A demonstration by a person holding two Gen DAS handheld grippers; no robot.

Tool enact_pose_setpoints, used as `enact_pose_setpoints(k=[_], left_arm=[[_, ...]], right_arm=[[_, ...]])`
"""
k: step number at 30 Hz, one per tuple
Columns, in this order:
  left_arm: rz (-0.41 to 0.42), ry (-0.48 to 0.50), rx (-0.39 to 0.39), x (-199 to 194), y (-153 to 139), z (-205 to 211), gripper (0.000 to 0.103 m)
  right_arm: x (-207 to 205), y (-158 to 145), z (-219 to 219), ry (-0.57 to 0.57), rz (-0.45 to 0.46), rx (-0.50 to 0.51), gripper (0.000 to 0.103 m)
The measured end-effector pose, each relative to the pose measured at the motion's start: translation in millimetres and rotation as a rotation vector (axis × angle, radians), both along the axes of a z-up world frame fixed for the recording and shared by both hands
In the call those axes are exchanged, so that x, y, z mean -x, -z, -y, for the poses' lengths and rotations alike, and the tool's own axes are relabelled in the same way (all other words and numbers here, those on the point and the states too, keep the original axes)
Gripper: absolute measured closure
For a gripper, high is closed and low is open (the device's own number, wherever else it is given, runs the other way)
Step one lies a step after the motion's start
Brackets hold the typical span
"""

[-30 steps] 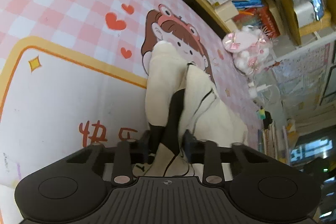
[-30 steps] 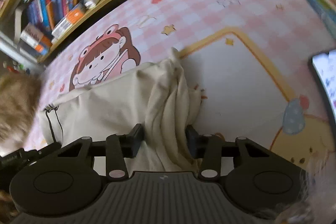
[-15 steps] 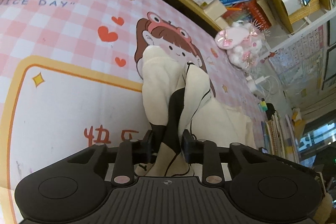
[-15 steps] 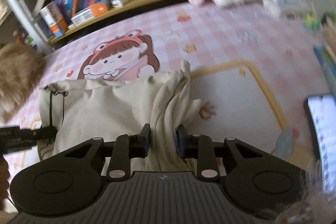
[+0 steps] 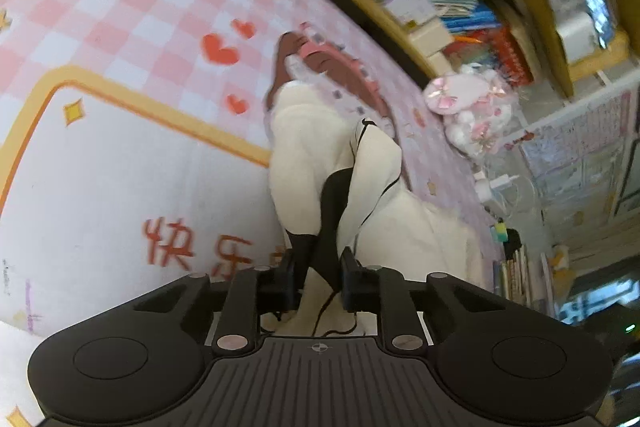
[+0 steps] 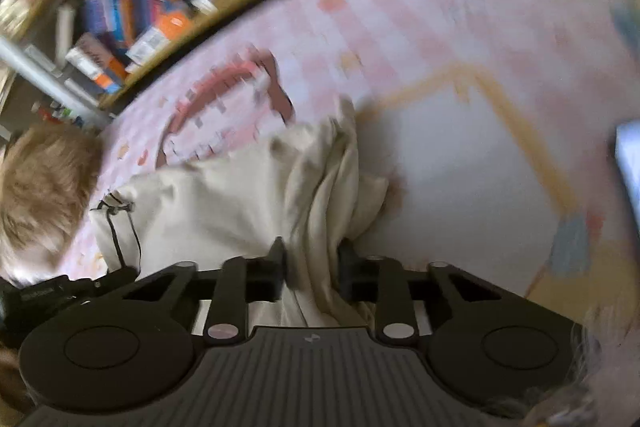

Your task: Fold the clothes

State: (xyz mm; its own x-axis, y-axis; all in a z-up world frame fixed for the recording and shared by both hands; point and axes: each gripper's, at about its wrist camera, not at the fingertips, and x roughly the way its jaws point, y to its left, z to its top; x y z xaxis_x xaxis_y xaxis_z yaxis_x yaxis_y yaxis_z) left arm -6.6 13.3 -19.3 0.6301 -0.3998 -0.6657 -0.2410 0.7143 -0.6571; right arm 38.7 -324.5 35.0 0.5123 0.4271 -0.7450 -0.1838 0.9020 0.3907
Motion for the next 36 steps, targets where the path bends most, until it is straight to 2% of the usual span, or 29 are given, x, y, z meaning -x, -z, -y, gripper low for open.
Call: enact_pose_setpoints(k=[2,3,6,7,8,9,10,11,16,18,20,24,30,36], left_arm=[[0.003,-0.003,-0.019,2.1,-3.3,6.0,0.083],[-0.011,-0.016,-0.007,3.1,-0.7,5.6,0.082],[-0.029,-0.054,0.029,8.0,4.3,3.8,0.075],[-0.034,-0.058,0.028,8.8,4.6,4.8,0.070],[-0.036,-0.059,0.025,9.1,5.2,6.2,0.064],[-0.036,-0.059,0.024,9.3,6.3,7.8,0.063],[-0.031,-0.064,0.027,10.1,7.1,8.7,0.060],[-0.027,-0.073,0.033,10.8,7.3,9.2,0.060],[-0.013,-0.123,0.047,11.4,8.9,15.4,0.064],[-0.019,-0.126,0.029,11.0,7.6,19.4,0.068],[-0.029,-0.131,-0.007,12.0,5.5,24.7,0.079],[0.005,-0.160,-0.049,20.6,-4.7,36.0,0.087],[0.045,-0.177,-0.052,28.9,-18.1,49.4,0.087],[0.069,-0.177,-0.067,32.2,-27.2,61.6,0.087]], right_arm=[[2.9,-11.7,-5.0,-0.060,0.106,0.060,0.081],[2.2,-13.0,-4.8,-0.079,0.118,0.070,0.081],[-6.8,-2.5,5.1,-0.096,0.043,0.051,0.081],[-9.7,1.0,9.4,-0.095,0.014,0.039,0.080],[-12.3,3.7,14.2,-0.094,-0.012,0.025,0.075],[-15.2,6.0,18.4,-0.093,-0.037,0.014,0.067],[-17.9,7.9,21.5,-0.094,-0.060,0.010,0.064],[-19.9,10.4,24.1,-0.098,-0.081,0.003,0.056],[-27.3,19.2,29.7,-0.141,-0.137,-0.063,0.054],[-30.0,19.9,25.3,-0.176,-0.131,-0.061,0.057],[-32.0,21.6,21.1,-0.204,-0.128,-0.061,0.067],[-32.3,18.8,20.2,-0.236,-0.090,-0.061,0.080],[-30.9,5.3,22.5,-0.286,0.003,-0.036,0.081],[-31.5,0.5,30.2,-0.320,0.037,-0.041,0.081]])
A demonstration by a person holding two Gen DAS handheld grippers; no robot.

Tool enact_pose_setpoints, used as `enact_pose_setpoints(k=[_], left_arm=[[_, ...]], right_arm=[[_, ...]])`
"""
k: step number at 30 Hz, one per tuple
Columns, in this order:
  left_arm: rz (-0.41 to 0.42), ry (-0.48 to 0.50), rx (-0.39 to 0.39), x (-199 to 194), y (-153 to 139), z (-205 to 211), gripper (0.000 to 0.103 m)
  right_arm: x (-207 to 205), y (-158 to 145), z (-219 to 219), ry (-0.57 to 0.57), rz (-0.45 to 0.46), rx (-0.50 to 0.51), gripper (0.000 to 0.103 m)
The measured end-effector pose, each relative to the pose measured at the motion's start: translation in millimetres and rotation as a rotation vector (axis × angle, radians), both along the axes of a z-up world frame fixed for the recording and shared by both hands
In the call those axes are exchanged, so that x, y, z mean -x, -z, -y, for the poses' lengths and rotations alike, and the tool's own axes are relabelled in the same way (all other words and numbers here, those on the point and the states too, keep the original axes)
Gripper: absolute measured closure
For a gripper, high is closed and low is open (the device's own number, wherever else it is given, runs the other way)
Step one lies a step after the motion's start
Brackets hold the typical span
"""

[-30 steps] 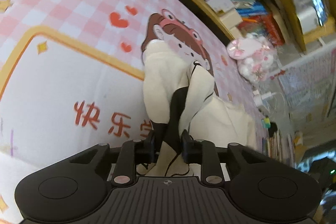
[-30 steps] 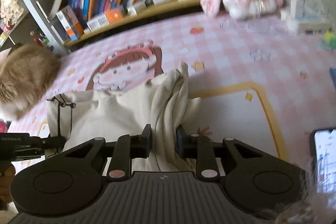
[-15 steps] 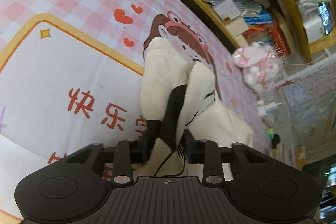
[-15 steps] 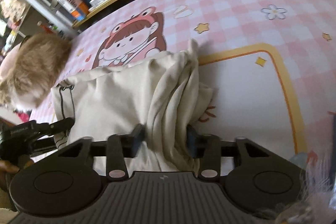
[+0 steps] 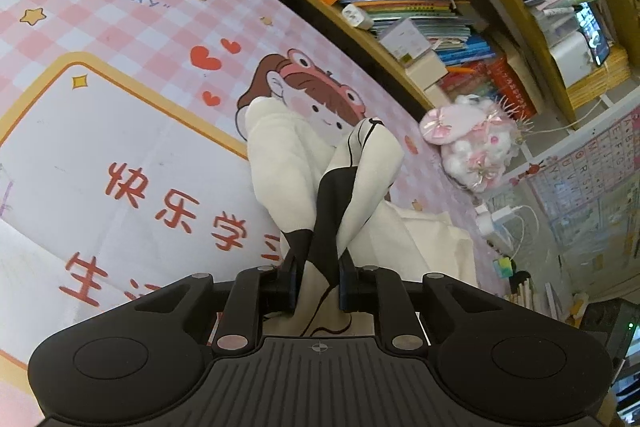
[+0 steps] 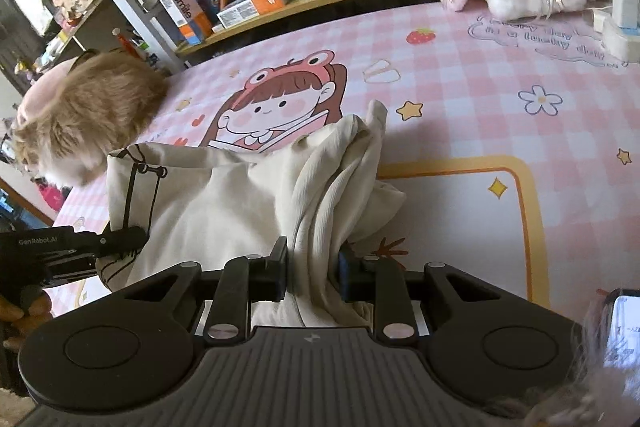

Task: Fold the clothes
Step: 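Lift the folded shirt with both grippers and carry it toward the bookshelf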

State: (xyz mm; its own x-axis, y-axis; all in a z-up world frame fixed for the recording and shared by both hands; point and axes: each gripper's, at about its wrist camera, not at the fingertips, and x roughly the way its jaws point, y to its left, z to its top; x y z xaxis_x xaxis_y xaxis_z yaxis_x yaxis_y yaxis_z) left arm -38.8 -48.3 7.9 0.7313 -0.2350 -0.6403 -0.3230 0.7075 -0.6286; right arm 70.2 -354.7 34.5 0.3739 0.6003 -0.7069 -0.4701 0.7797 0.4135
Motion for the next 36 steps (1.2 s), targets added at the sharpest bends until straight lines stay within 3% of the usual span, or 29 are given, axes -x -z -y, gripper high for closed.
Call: enact_pose_setpoints(k=[18,36], left_arm=[[0.083,-0.004,-0.040,-24.6,-33.8,2.3,0.087],[0.158,0.038,-0.013,-107.9,-45.2,-74.4,0.087]], right_arm=[[-19.7,-27.5,12.5,-0.009,0.073,-0.081,0.082],[-89.3,-47.8,-45.5,0.003,0.138,-0.075,0.082]])
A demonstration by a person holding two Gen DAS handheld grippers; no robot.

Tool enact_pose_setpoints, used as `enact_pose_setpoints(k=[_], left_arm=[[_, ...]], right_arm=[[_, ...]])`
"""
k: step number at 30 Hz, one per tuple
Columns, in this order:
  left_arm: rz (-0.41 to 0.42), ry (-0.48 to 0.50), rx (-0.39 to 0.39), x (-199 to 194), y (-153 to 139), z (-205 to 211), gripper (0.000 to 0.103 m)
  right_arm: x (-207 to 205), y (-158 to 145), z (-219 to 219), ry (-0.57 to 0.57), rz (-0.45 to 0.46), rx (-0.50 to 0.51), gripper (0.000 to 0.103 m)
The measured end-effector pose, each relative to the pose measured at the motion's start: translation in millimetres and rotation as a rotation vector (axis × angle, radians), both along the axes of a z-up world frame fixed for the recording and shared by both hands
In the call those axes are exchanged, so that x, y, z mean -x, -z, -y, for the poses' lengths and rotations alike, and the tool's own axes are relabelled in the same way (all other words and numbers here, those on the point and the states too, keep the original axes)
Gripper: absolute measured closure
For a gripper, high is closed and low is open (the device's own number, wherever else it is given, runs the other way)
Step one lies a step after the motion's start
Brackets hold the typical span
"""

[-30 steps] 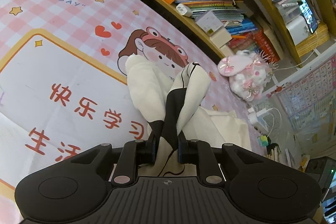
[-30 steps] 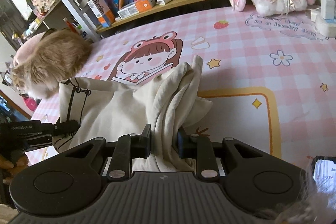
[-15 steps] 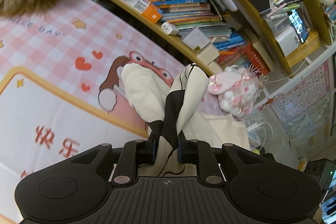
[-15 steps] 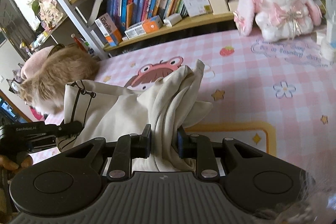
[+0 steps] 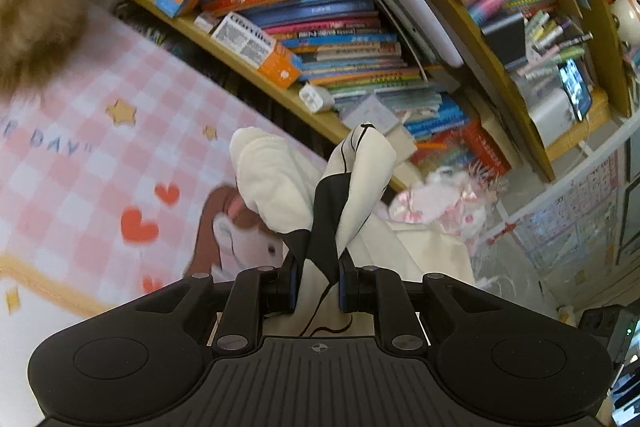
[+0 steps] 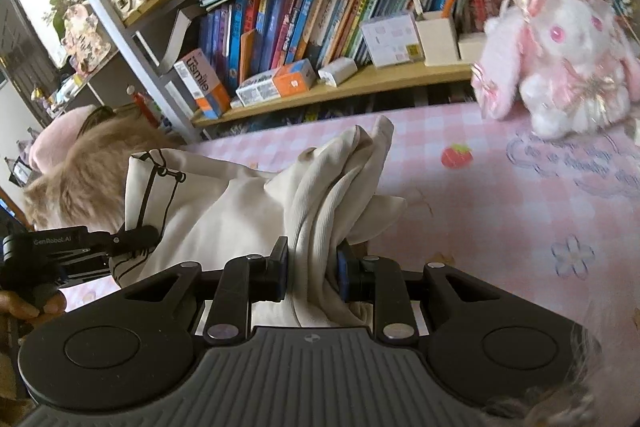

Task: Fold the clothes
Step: 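Lift the folded shirt with both grippers and carry it toward the bookshelf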

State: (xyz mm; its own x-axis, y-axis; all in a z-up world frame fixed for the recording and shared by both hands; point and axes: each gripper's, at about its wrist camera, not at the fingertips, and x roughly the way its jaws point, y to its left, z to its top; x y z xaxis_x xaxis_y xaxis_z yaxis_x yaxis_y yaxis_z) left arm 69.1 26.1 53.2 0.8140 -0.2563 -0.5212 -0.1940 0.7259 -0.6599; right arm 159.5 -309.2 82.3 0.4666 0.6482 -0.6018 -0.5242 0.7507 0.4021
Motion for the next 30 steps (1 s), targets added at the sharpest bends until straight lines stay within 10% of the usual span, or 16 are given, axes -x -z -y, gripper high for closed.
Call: enact_pose_setpoints(k=[30], left_arm=[[0.008,-0.008,0.078,-156.6,60.8,-92.3,0.087]], right_arm=[[-157.1,32.7,-103.6,-0.023,0.146,0.087,0.082]])
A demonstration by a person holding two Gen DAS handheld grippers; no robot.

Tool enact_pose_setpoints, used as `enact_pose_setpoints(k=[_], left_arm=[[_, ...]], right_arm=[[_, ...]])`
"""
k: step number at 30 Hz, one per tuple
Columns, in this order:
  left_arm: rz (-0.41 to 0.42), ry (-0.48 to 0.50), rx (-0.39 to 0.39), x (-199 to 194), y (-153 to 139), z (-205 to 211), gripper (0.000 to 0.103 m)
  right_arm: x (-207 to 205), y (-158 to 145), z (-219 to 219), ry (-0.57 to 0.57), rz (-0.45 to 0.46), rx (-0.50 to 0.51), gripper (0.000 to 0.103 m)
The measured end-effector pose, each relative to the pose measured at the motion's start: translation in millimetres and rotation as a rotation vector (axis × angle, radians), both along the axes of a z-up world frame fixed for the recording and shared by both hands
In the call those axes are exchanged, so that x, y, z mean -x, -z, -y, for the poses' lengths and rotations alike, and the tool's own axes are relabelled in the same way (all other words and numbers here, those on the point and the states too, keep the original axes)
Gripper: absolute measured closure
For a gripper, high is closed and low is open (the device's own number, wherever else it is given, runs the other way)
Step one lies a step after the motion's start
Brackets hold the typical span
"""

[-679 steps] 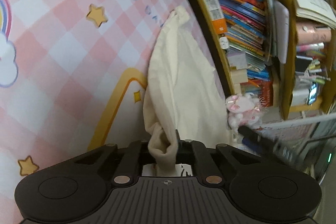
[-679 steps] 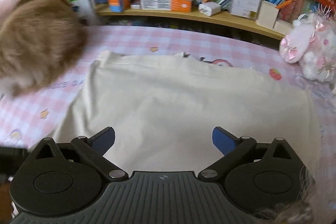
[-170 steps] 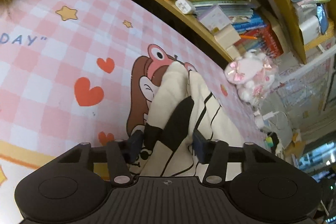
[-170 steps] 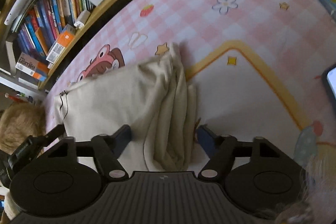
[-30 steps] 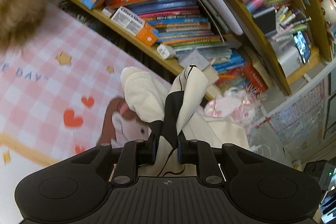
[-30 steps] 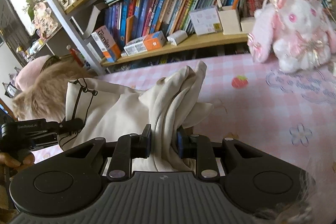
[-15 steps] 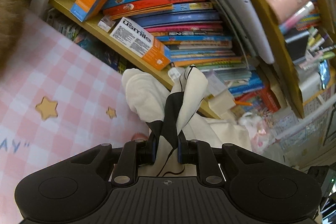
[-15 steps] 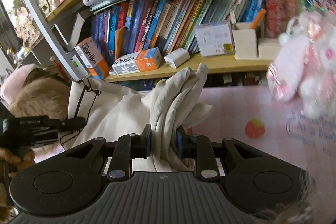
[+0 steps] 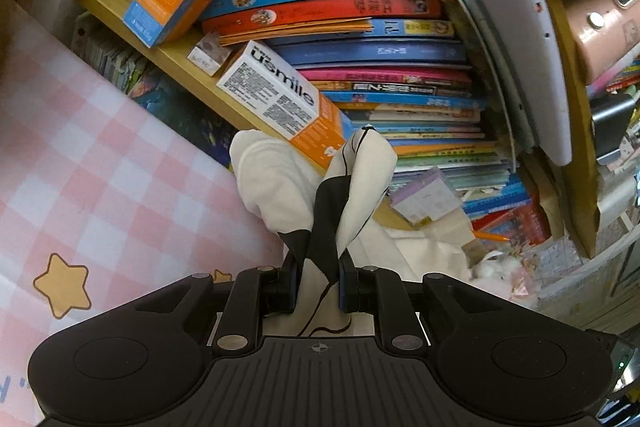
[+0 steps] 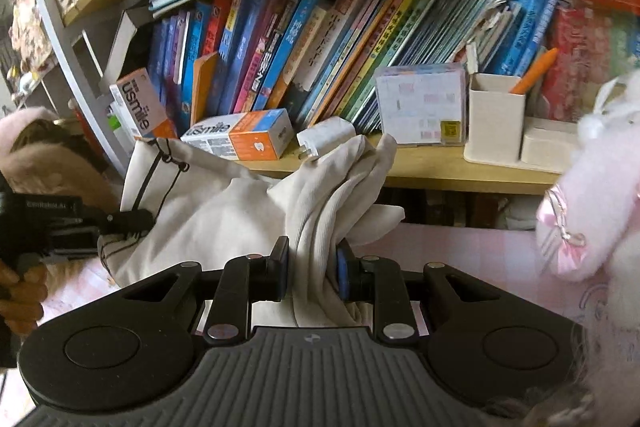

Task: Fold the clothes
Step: 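Lift the folded shirt with both grippers and carry it toward the bookshelf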

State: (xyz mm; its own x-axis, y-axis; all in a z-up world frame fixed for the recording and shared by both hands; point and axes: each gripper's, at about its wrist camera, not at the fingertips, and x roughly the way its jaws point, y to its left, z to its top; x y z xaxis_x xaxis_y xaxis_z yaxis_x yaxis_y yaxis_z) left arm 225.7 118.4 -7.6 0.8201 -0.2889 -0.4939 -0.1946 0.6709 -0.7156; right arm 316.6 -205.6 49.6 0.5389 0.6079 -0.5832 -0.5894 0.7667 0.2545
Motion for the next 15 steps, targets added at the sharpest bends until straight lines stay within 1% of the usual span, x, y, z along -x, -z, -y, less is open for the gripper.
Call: enact_pose_setpoints(k=[6,10,11,13,15], left_arm=[[0.017,-0.017,-0.001,-7.5,13.6,-3.1,0.087],[-0.019,-0.035,-0.001,-10.2,29.2,-6.7,0.085],[-0.032,-0.045,0.012,-10.2,34.4,-9.0,0.080],[-0.043,-0.065,0.045,-8.4,42.5,-13.5,0.076],[-0.044,-0.077,0.062,-5.9,46.6,-15.9,0.072]], right_arm=[[-9.9,17.6,-4.6,-0.010,0.022,0.016,0.082],[-17.6,35.9,-3.4,0.005,-0.008,0.004,0.082],[-19.8,41.2,-1.8,0.015,-0.025,-0.004,0.081],[-24.9,53.3,3.7,0.046,-0.075,-0.030,0.078],[-28.7,62.5,12.6,0.085,-0.131,-0.087,0.070]])
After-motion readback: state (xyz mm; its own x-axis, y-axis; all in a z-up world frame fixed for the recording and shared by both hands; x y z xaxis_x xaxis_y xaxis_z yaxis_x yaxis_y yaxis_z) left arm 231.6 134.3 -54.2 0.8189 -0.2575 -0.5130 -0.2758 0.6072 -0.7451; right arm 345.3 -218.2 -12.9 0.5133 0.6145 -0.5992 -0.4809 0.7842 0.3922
